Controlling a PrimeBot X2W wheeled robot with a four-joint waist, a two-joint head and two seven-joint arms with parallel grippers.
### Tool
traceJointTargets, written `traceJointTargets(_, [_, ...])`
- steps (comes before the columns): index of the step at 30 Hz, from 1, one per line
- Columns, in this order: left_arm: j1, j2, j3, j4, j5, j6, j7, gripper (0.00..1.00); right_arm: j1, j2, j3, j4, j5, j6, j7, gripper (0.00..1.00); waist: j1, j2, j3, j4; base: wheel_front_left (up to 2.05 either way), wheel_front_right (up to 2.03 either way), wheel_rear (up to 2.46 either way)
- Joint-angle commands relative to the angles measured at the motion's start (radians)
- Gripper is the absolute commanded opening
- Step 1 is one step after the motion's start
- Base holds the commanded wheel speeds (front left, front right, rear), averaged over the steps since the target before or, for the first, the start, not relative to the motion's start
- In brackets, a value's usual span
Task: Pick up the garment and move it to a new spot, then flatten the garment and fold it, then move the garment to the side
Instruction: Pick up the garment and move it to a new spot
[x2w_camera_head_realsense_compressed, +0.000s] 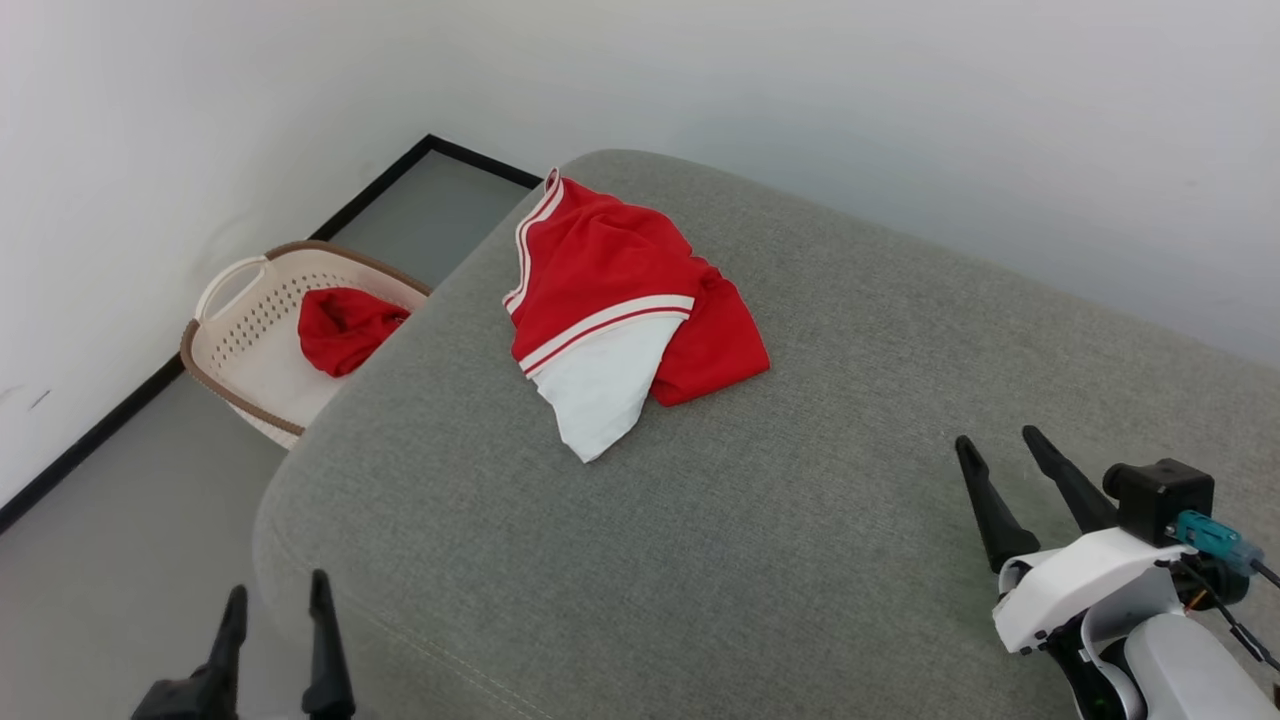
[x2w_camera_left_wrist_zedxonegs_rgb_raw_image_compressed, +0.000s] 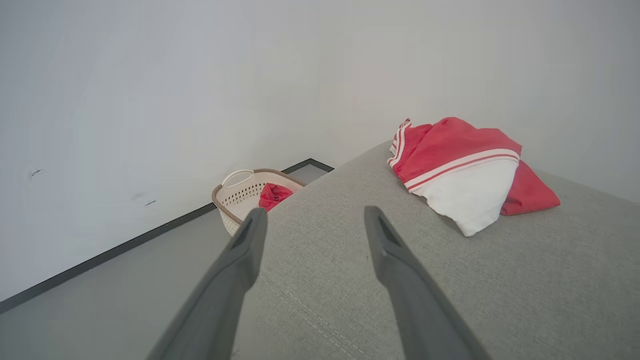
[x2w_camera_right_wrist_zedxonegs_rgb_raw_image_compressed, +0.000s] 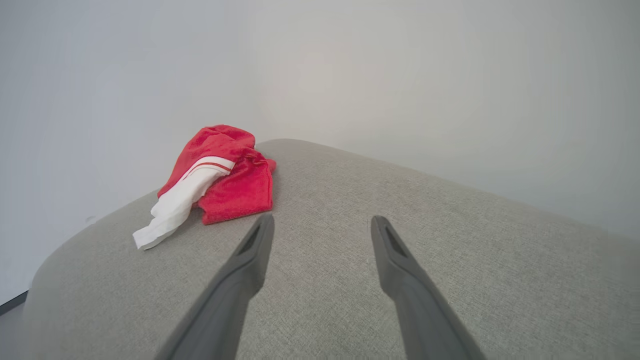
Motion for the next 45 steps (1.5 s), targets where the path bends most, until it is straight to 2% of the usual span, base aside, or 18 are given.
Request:
traceJointTargets(1, [-0.017,-0.001,-0.007,0.003,0.002,-0.009,0.0,1.0,-0.004,-0.007,0.0,0.007,0.005,0.0,-0.012,1.0,0.0,0.0,0.002,-0.003,0.0,0.0,0.0])
traceJointTargets(5, [-0.094,0.025,-0.033,0.032,0.015,-0.039,0.0,1.0,0.02,-0.021,-0.014,0.011,0.005,0.0,-0.029,1.0,0.0,0.0,0.012,-0.012,0.0,0.0,0.0])
traceJointTargets(9, [-0.239,0.057,-0.095,0.083,0.032,-0.073,0.005,1.0,0.038,-0.032,-0.046,-0.016,-0.024,0.0,-0.034,1.0,0.0,0.0,0.039,-0.028,0.0,0.0,0.0])
traceJointTargets(15, [-0.537,0.116,-0.123,0.203,0.004,-0.097,0.002,1.0,-0.026,-0.042,-0.03,-0.117,-0.073,0.0,0.021,1.0,0.0,0.0,0.163,-0.143,0.0,0.0,0.0])
traceJointTargets(20, [-0.812,0.156,-0.132,0.388,-0.078,-0.11,0.009,1.0,-0.092,-0.048,-0.007,-0.202,-0.095,0.0,0.066,1.0,0.0,0.0,0.267,-0.224,0.0,0.0,0.0])
traceJointTargets(22, [-0.918,0.199,-0.154,0.483,-0.088,-0.11,0.018,1.0,-0.117,-0.045,0.008,-0.23,-0.104,0.0,0.081,1.0,0.0,0.0,0.306,-0.256,0.0,0.0,0.0])
traceJointTargets(25, [-1.05,0.242,-0.198,0.615,-0.159,-0.111,0.048,1.0,-0.166,-0.037,0.035,-0.263,-0.114,0.0,0.095,1.0,0.0,0.0,0.36,-0.304,0.0,0.0,0.0])
traceJointTargets(28, [-1.145,0.282,-0.267,0.733,-0.236,-0.111,0.12,1.0,-0.202,-0.03,0.058,-0.281,-0.122,0.0,0.102,1.0,0.0,0.0,0.403,-0.34,0.0,0.0,0.0])
traceJointTargets(30, [-1.185,0.304,-0.325,0.798,-0.297,-0.112,0.213,1.0,-0.224,-0.024,0.067,-0.29,-0.125,0.0,0.1,1.0,0.0,0.0,0.424,-0.362,0.0,0.0,0.0])
traceJointTargets(35, [-1.23,0.352,-0.451,0.871,-0.473,-0.11,0.493,1.0,-0.243,-0.018,0.08,-0.304,-0.135,0.0,0.096,1.0,0.0,0.0,0.46,-0.388,0.0,0.0,0.0])
traceJointTargets(38, [-1.242,0.38,-0.503,0.875,-0.556,-0.111,0.619,1.0,-0.248,-0.018,0.083,-0.311,-0.138,0.0,0.101,1.0,0.0,0.0,0.478,-0.396,0.0,0.0,0.0])
traceJointTargets(41, [-1.239,0.404,-0.553,0.875,-0.609,-0.111,0.704,1.0,-0.254,-0.02,0.088,-0.32,-0.141,0.0,0.105,1.0,0.0,0.0,0.495,-0.403,0.0,0.0,0.0])
traceJointTargets(45, [-1.235,0.416,-0.589,0.892,-0.668,-0.111,0.758,1.0,-0.267,-0.02,0.094,-0.335,-0.146,0.0,0.112,1.0,0.0,0.0,0.523,-0.416,0.0,0.0,0.0])
